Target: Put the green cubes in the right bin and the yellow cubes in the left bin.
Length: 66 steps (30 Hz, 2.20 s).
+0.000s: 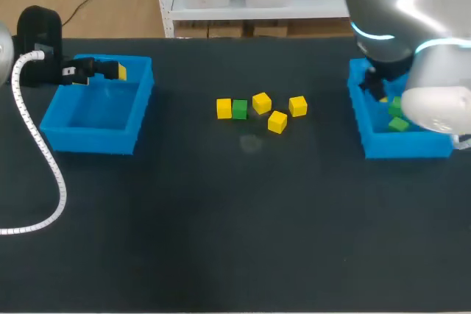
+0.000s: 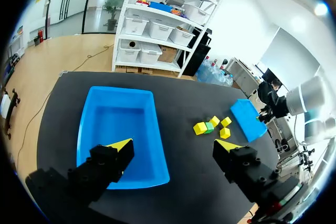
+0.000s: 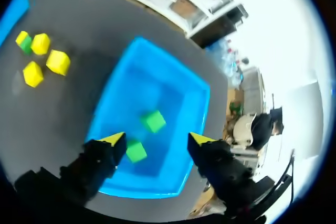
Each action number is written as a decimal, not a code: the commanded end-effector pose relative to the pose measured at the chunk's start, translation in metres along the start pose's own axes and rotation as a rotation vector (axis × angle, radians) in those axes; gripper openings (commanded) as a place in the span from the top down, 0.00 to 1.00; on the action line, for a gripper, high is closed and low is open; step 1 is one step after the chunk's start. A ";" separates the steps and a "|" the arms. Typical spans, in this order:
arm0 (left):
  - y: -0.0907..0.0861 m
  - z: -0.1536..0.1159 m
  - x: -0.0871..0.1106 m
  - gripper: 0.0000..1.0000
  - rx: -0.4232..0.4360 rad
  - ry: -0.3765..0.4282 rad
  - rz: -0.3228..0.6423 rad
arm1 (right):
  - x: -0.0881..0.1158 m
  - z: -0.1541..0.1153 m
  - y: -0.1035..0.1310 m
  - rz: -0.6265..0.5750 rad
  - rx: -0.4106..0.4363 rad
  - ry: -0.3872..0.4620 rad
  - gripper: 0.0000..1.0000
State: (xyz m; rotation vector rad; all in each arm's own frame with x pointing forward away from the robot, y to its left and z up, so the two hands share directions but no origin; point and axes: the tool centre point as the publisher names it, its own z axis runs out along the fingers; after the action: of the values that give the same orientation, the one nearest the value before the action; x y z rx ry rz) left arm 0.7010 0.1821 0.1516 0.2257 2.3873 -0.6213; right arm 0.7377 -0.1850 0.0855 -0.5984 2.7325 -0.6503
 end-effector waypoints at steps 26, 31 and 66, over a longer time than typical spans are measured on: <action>0.002 0.000 0.002 0.00 0.011 -0.007 0.002 | -0.231 -0.125 0.199 -1.169 0.006 -0.277 0.00; 0.002 0.000 0.002 0.00 0.011 -0.007 0.002 | -0.224 -0.113 0.219 -1.240 -0.045 -0.239 0.00; 0.002 0.000 0.002 0.00 0.011 -0.007 0.002 | -0.147 -0.062 0.227 -1.108 -0.210 -0.169 0.00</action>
State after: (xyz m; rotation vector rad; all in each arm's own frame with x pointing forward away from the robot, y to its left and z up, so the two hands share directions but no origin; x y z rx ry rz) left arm 0.7010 0.1821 0.1516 0.2257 2.3873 -0.6213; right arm 0.7660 0.0939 0.0600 -2.1455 2.1271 -0.5002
